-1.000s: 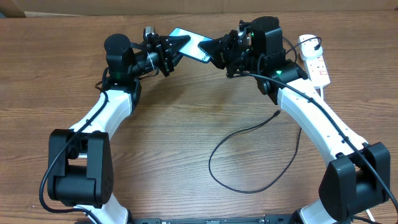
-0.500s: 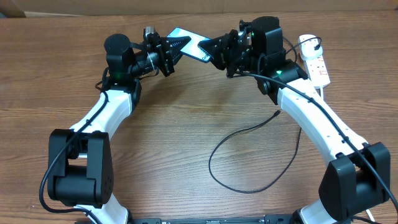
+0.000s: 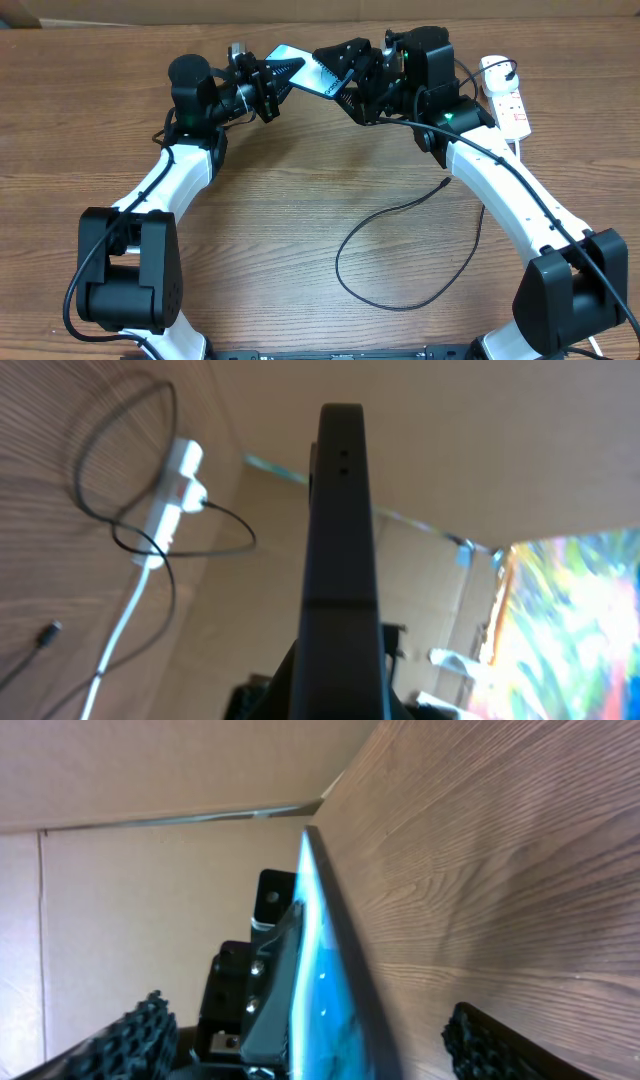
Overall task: Plug charger to phone and switch on socket
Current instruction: 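Release the phone from the right gripper and lift the phone with the left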
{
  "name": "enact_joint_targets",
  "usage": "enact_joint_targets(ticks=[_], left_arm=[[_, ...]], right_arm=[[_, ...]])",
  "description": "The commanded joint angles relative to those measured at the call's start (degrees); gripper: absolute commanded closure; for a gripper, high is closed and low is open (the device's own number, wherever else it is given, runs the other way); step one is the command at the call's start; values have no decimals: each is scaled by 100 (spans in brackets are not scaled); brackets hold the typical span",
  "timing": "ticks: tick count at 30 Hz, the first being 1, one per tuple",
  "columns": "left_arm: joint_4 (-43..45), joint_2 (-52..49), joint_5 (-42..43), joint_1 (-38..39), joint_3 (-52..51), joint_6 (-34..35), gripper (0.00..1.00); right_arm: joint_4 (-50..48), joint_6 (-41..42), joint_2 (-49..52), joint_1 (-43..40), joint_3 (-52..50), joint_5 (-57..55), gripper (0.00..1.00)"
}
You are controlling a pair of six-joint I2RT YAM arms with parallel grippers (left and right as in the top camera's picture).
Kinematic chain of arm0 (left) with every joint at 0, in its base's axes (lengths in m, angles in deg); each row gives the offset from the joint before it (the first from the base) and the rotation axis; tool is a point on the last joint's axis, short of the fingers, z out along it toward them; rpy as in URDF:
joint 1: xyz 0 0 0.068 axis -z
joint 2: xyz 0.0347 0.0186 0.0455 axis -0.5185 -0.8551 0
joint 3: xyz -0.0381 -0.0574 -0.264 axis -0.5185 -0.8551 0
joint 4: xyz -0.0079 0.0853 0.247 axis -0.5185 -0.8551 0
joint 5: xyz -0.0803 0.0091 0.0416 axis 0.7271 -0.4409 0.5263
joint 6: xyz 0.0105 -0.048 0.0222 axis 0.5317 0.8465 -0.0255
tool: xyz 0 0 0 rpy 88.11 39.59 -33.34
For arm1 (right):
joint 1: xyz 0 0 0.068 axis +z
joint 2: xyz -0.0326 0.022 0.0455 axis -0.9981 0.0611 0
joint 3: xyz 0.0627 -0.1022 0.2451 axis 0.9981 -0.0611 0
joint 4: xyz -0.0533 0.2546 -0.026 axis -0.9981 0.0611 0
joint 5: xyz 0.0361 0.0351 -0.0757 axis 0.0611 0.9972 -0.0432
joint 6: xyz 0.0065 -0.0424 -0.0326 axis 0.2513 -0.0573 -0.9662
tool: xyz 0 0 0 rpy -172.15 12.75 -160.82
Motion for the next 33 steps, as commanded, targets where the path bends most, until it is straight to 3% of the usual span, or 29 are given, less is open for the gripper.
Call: enact_joint_targets(ticks=[1,9,15,20,23,27,29,33], left_arm=[[-356,4,-417,9,37,-739,96],[-1027,4,-881,-175,37,-2804,96],[-319,13,-186,-223,85,-3982,96],[-643,15,350,-225,560,-4723,96],[-1475,15,754,-225,1095,-5418,96],[-3526,15,557,-197,2050,-6876,96],[-4793,15,-131,-140,2588,-7626,96],[-7134,15,-2481,153,3722,-8830,96]], right_arm=[[24,-374,-131,-17,153,-111,12],[1008,-765,-131,-214,153,-1296,10],[1904,-1060,-131,-673,153,-1790,7],[2205,-1766,-131,-1137,153,-1810,6],[2426,-2205,-131,-1335,153,-1814,6],[2811,-2450,-131,-1438,153,-2201,4],[3025,-2450,-131,-1436,153,-2520,3],[3394,-2450,-131,-1436,153,-3075,0]])
